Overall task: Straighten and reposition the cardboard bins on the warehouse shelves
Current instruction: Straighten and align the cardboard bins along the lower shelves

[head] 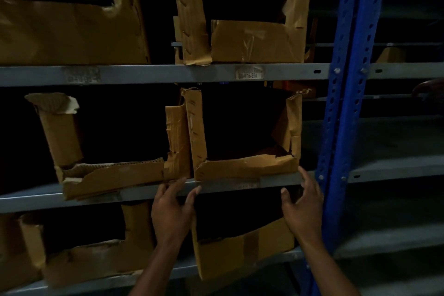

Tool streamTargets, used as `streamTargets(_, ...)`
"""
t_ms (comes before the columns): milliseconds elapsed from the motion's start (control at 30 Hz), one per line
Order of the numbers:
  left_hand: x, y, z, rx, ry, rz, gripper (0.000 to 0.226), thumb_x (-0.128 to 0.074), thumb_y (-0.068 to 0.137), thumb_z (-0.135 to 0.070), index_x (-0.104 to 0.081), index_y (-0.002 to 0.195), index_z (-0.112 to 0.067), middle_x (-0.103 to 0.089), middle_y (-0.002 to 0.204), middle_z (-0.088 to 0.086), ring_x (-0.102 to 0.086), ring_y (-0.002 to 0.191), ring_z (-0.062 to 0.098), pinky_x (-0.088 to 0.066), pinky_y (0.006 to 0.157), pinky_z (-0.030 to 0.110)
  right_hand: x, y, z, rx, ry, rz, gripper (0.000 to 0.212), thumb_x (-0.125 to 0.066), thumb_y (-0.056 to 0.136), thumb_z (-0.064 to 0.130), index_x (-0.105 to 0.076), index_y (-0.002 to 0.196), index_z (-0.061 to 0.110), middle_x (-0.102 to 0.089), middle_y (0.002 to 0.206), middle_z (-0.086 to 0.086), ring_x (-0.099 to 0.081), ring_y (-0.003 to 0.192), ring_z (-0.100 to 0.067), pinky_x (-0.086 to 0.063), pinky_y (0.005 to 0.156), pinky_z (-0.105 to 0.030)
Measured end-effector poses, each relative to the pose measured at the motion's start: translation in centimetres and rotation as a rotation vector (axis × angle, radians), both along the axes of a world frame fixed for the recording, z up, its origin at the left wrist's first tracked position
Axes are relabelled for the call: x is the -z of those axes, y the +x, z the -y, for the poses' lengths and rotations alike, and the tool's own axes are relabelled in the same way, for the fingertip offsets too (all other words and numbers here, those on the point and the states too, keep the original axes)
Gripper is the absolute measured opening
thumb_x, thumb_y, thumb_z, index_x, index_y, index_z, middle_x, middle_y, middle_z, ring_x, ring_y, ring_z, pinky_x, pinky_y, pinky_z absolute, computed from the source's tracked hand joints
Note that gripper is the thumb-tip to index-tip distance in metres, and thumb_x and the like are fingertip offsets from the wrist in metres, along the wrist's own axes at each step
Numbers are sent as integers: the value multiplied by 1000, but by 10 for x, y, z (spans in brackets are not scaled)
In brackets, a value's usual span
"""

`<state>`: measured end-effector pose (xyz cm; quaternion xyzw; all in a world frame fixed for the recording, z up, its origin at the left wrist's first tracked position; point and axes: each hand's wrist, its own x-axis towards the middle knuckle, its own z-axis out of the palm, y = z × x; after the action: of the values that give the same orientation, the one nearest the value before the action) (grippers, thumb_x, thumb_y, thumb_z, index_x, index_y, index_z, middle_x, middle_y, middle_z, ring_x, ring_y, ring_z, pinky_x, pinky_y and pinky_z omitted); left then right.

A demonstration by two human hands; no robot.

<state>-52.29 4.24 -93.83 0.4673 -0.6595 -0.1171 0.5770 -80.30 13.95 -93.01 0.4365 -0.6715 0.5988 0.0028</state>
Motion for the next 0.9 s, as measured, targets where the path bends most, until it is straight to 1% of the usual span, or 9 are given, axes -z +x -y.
streamTargets(67, 0, 22, -13, -59, -11, -41, 37, -80, 90, -36, -73, 122, -20, -58, 104, -5, -60, 80, 5, -53, 64, 23, -3, 31, -11, -79, -21, 2, 58, -68, 96, 30, -45, 147, 44, -48, 142, 18, -47, 133, -15, -47, 108, -51)
streamTargets(200, -8, 87, -24, -153, -60, -145, 30, -79, 91, -30, -67, 118, -26, -61, 106, -5, -62, 89, 8, -60, 72, 36, -13, 103, -14, -300, 10, -95, 47, -69, 97, 29, -48, 123, 61, -54, 124, 36, -53, 119, 4, -53, 97, -30)
streamTargets(333, -17, 150, -18, -242, -51, -278, 47, -79, 86, -38, -54, 124, -27, -61, 117, 3, -66, 96, 17, -63, 77, 48, -21, 161, 5, -523, 125, -94, 55, -67, 97, 42, -43, 143, 57, -56, 129, 23, -60, 103, 9, -57, 80, -19)
streamTargets(500, -22, 205, -2, -245, 43, -295, 81, -86, 82, -36, -40, 149, -30, -55, 139, 1, -64, 114, 25, -62, 87, 49, -31, 206, 38, -572, 202, -117, 93, -68, 97, 43, -4, 164, 42, -53, 128, 16, -53, 119, -5, -51, 93, -29)
streamTargets(700, -29, 223, 11, -130, 185, -253, 107, -88, 75, -48, -29, 163, -33, -47, 158, -2, -68, 111, 19, -64, 86, 48, -36, 237, 62, -539, 220, 45, 105, -69, 98, 32, 12, 164, 24, -69, 75, 6, -67, 73, -9, -53, 65, -29)
streamTargets(767, -34, 223, 13, -95, 207, -248, 95, -88, 80, -39, -37, 160, -29, -49, 156, -1, -67, 117, 23, -65, 79, 42, -39, 246, 70, -517, 206, 67, 107, -70, 97, 29, 13, 164, 20, -73, 95, 3, -70, 85, -16, -57, 75, -33)
streamTargets(800, -38, 222, 13, -81, 207, -256, 86, -88, 83, -34, -43, 156, -26, -53, 151, 0, -68, 117, 24, -65, 74, 38, -39, 250, 74, -499, 196, 83, 109, -72, 97, 28, 13, 164, 19, -71, 121, -1, -69, 101, -22, -56, 88, -34)
streamTargets(833, -42, 221, 13, -78, 198, -268, 76, -87, 84, -33, -50, 150, -27, -59, 143, 1, -69, 114, 25, -64, 71, 35, -41, 254, 77, -477, 191, 99, 109, -73, 96, 28, 11, 165, 18, -55, 148, -5, -63, 121, -28, -50, 98, -33)
streamTargets(900, -48, 223, 11, -76, 197, -287, 67, -87, 79, -48, -61, 139, -34, -70, 123, -2, -73, 105, 24, -64, 73, 41, -42, 263, 81, -427, 167, 107, 108, -74, 95, 27, 8, 165, 18, -27, 168, -6, -45, 143, -32, -42, 104, -35)
